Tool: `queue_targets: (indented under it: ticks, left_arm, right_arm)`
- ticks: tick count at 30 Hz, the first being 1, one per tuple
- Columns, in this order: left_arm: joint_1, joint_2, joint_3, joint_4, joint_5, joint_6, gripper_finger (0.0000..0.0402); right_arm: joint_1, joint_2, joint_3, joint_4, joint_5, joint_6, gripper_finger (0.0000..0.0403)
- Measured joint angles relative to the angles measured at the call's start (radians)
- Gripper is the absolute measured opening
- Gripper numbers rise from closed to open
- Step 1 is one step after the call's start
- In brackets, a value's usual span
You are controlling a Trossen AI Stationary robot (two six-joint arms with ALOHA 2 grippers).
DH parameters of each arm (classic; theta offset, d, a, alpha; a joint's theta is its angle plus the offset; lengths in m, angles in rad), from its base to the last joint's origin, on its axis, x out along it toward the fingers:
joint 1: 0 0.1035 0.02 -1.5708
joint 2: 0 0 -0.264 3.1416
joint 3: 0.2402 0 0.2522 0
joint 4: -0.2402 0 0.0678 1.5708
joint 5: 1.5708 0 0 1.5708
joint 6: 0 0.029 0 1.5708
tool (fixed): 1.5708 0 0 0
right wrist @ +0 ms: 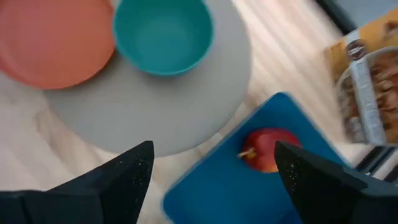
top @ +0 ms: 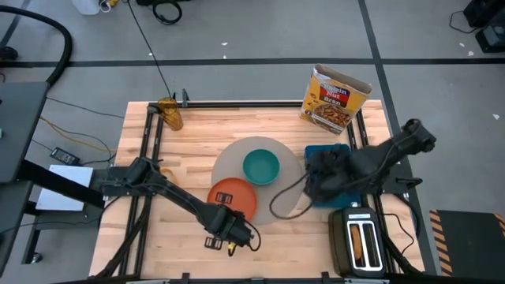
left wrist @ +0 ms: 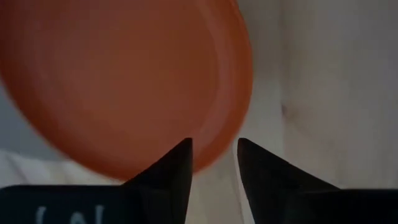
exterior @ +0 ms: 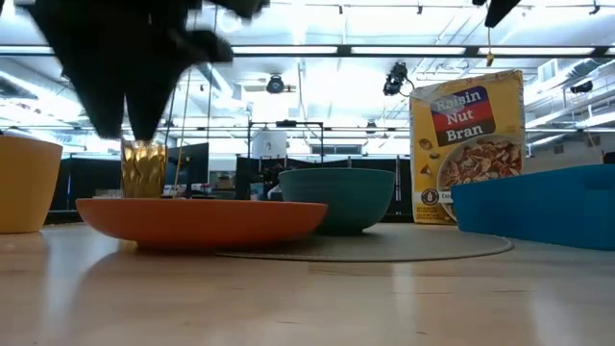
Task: Arrange a breakfast setting
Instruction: Put the red apple to the top left of the green bowl on the brown table mat
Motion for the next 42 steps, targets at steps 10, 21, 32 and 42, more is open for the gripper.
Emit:
queue_targets:
  ticks: [10,21,32,42]
  left_arm:
    - [-0.022,-0.105,0.207,-0.026,-0.094,-0.089,0.0139]
    - [-0.111,-0.274,0.258,0.084,-0.432,-0.339,0.0139]
    - [-0.207,-0.323,0.258,0.101,-0.624,-0.465,0.0139]
    - [-0.211,-0.321,0.258,0.111,-0.625,-0.492,0.0139]
  right_arm:
    - [-0.062,-0.174,-0.210,0.000,-0.078,-0.754,0.0338]
    - [-0.082,-0.187,-0.629,0.282,-0.194,-1.379,0.0251]
    - [-0.218,-0.130,-0.743,0.547,-0.283,-1.599,0.0158]
    - [-0.285,-0.055,-0.788,0.580,-0.287,-1.682,0.0109]
